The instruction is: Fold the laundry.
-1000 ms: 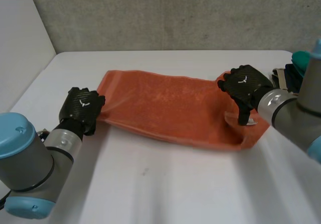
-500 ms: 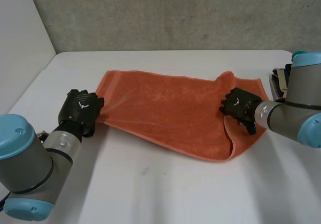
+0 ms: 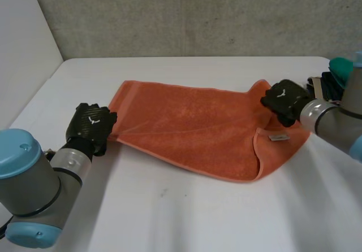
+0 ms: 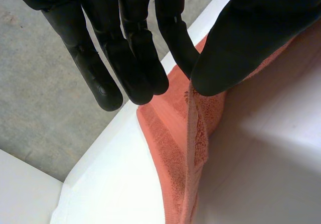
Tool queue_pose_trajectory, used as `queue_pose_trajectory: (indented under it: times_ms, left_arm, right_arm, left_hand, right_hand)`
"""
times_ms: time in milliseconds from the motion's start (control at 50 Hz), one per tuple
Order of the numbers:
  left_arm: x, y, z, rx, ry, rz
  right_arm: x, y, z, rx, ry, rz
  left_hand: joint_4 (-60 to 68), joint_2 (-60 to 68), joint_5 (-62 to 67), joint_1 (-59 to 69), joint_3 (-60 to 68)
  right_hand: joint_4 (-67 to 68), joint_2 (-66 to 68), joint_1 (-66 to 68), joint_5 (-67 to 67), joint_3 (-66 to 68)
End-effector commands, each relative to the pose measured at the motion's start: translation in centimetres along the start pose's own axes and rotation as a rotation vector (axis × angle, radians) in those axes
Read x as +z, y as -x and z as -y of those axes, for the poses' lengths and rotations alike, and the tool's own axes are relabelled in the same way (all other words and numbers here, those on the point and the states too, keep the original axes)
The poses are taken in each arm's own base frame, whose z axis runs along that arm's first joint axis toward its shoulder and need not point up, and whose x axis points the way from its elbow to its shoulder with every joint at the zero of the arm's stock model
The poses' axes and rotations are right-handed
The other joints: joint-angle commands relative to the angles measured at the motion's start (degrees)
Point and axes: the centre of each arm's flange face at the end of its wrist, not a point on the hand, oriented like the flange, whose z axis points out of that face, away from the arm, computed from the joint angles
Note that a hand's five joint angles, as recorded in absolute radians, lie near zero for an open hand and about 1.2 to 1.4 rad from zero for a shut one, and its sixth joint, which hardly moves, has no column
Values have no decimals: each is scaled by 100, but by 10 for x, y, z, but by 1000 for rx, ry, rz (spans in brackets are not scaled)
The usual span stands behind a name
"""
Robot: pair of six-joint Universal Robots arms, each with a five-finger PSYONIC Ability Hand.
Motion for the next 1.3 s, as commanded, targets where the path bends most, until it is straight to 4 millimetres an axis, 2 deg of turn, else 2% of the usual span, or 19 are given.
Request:
queue_pose_trajectory:
  times_ms: [20, 40, 60, 120, 200, 340, 540, 720, 800, 880, 900, 920, 1040, 1140, 1180, 1280, 1300]
  left_arm:
    - [0, -1, -2, -1, 5, -3]
    - [0, -1, -2, -1, 5, -3]
    - [0, -1, -2, -1, 5, -3]
    - [0, -1, -2, -1, 5, -3]
    - [0, -1, -2, -3, 5, -3]
    - [1, 1, -3, -4, 11, 3]
    - [1, 2, -4, -4, 12, 5]
    - [2, 3, -4, -4, 12, 7]
    - [2, 3, -4, -5, 13, 9]
    - [3, 4, -5, -5, 15, 12]
    - [3, 5, -5, -5, 16, 14]
    - [3, 5, -5, -6, 17, 15]
    - [4, 5, -6, -7, 19, 13]
    - [7, 0, -14, -5, 42, -3]
    - [8, -2, -18, -6, 54, -9]
    - [10, -5, -24, -4, 73, -16]
    - [10, -4, -24, -4, 72, -15]
  right_arm:
    - [-19, -3, -5, 112, 28, -6]
    - [-20, 0, -6, 115, 35, 3]
    - [-20, 1, -7, 117, 37, 5]
    - [-19, 5, -6, 105, 34, 20]
    - [-19, 13, -5, 53, -1, 69]
    - [-17, 23, -5, 14, -39, 141]
    - [-11, 34, -16, 24, 0, 192]
    - [-6, 42, -26, 20, 20, 214]
    - [-5, 43, -28, 21, 27, 213]
    - [-5, 44, -30, 21, 39, 212]
    - [-5, 43, -30, 21, 45, 208]
    - [-5, 41, -30, 24, 44, 203]
    - [-14, 26, -18, 56, 30, 142]
    - [-37, 18, -9, 208, 43, 106]
    - [-43, 16, -6, 259, 42, 95]
    - [-53, 6, -13, 322, 59, 49]
    - [-52, 4, -14, 318, 55, 39]
  left_hand:
    - [1118, 1138, 1292, 1586, 1169]
    - [1118, 1138, 1292, 1586, 1169]
    - [1118, 1138, 1292, 1586, 1169]
    - [1118, 1138, 1292, 1586, 1169]
    - [1118, 1138, 1292, 1586, 1169]
    - [1118, 1138, 1292, 1586, 1169]
    - [1118, 1138, 1292, 1586, 1169]
    - [1118, 1138, 1292, 1586, 1169]
    - [1118, 1138, 1292, 1586, 1169]
    - [1118, 1138, 1292, 1586, 1169]
    - [1118, 1138, 1292, 1586, 1169]
    - [1118, 1138, 1292, 1586, 1169]
    - [1118, 1138, 1292, 1586, 1169]
    - [1118, 1138, 1292, 1586, 1169]
    - [751, 771, 926, 1220, 803]
    - [515, 535, 689, 983, 566]
    - [514, 535, 689, 983, 566]
  right_hand:
    - [176, 260, 1283, 286, 202]
    - [-2049, -1965, -942, -1939, -2023]
    - [-2770, -2687, -1664, -2661, -2745]
    - [-3834, -3750, -2727, -3724, -3808]
    - [-4459, -4375, -3352, -4349, -4433]
    - [-4477, -4393, -3370, -4367, -4451]
    - [-3603, -3519, -2496, -3493, -3577]
    - [-3468, -3384, -2361, -3358, -3442]
    - [-2729, -2645, -1622, -2619, -2703]
    - [-749, -665, 358, -639, -723]
    - [740, 823, 1847, 849, 765]
    - [1198, 1282, 2305, 1308, 1224]
    - [1203, 1287, 2310, 1313, 1229]
    - [1203, 1287, 2310, 1313, 1229]
    - [1203, 1287, 2310, 1313, 1229]
    - [1203, 1287, 2310, 1313, 1229]
    - [426, 510, 1533, 536, 452]
